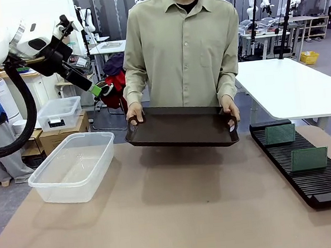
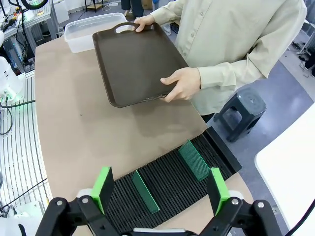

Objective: Sort PCBs into racks and boxes based on the side picked up.
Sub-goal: If the short side of the Blank PCB is picked up, insert it into the PCB Rack ; if the long side is picked up, place it in the Organizing box.

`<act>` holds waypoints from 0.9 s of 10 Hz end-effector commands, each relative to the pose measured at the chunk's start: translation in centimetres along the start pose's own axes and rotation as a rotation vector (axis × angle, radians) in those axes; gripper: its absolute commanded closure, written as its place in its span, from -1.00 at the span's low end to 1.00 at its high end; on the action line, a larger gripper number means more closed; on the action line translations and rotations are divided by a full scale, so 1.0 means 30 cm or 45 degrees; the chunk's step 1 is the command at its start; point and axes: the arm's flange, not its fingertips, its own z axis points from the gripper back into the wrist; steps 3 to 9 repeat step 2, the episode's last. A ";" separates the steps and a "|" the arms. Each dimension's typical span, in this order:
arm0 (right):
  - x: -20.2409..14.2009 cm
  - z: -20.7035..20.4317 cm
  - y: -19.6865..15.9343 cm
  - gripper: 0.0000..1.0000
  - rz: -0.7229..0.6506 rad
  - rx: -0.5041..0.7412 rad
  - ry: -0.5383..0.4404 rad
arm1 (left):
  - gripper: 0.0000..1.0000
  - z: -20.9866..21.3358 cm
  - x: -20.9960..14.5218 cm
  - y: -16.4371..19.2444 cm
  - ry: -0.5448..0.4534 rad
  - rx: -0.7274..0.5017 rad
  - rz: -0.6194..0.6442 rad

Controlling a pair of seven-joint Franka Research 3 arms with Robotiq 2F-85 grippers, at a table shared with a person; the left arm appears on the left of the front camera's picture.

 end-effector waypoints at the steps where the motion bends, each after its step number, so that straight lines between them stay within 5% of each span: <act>1: 0.004 -0.004 0.002 -1.00 0.000 0.001 0.005 | -1.00 -0.001 -0.008 0.002 0.002 0.000 0.009; 9: 0.004 -0.004 0.002 -1.00 0.000 0.001 0.005 | -1.00 -0.001 -0.008 0.002 0.002 0.000 0.009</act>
